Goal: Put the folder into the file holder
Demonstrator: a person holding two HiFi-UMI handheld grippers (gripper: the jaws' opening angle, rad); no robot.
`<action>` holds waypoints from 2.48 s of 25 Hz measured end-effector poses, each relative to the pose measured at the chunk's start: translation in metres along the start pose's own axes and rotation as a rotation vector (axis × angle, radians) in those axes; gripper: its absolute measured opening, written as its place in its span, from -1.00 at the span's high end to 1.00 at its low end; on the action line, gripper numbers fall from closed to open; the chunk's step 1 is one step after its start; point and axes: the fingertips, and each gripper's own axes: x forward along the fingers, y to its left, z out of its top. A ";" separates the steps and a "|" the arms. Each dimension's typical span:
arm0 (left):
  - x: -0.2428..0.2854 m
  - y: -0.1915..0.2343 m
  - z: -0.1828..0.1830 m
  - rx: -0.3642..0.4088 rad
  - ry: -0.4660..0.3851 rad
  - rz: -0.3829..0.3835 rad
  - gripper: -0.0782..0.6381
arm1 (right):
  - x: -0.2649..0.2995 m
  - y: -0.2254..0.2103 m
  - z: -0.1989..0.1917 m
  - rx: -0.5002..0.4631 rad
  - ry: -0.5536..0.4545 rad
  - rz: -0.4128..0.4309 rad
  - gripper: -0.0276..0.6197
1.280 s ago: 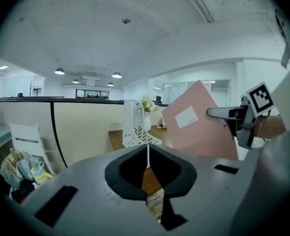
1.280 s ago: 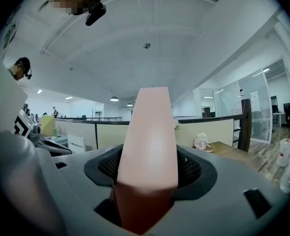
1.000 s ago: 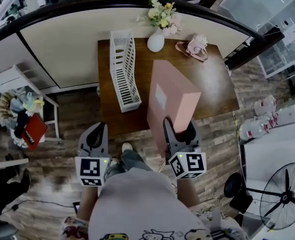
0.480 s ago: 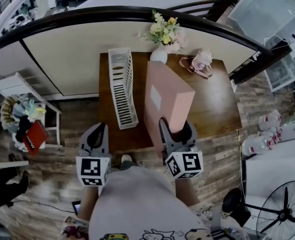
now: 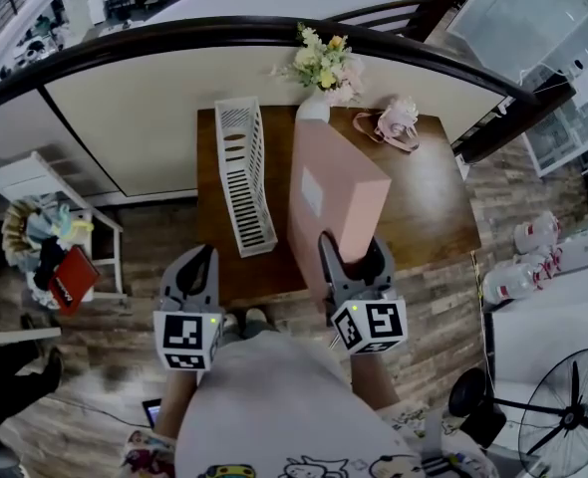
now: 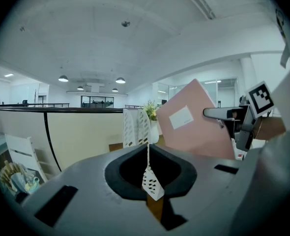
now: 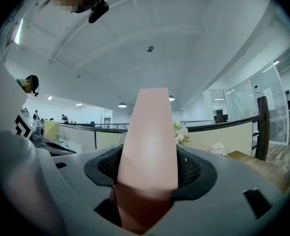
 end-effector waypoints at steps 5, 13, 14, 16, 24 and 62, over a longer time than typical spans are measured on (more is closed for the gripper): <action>-0.007 0.001 -0.003 0.011 -0.001 -0.011 0.74 | -0.007 0.006 0.010 -0.006 -0.024 -0.018 0.02; -0.014 0.001 -0.006 0.014 -0.001 -0.025 0.74 | -0.010 0.023 0.033 -0.023 -0.093 -0.004 0.02; -0.016 0.001 -0.006 0.014 0.000 -0.026 0.74 | -0.011 0.025 0.037 -0.025 -0.103 -0.001 0.02; -0.018 0.000 -0.007 0.016 0.001 -0.025 0.74 | -0.012 0.028 0.044 -0.029 -0.123 0.003 0.02; -0.027 0.000 -0.006 0.019 -0.011 -0.015 0.74 | -0.014 0.046 0.068 -0.033 -0.200 0.035 0.02; -0.036 0.039 -0.026 -0.033 0.042 0.099 0.74 | 0.061 0.094 0.064 0.005 -0.260 0.142 0.02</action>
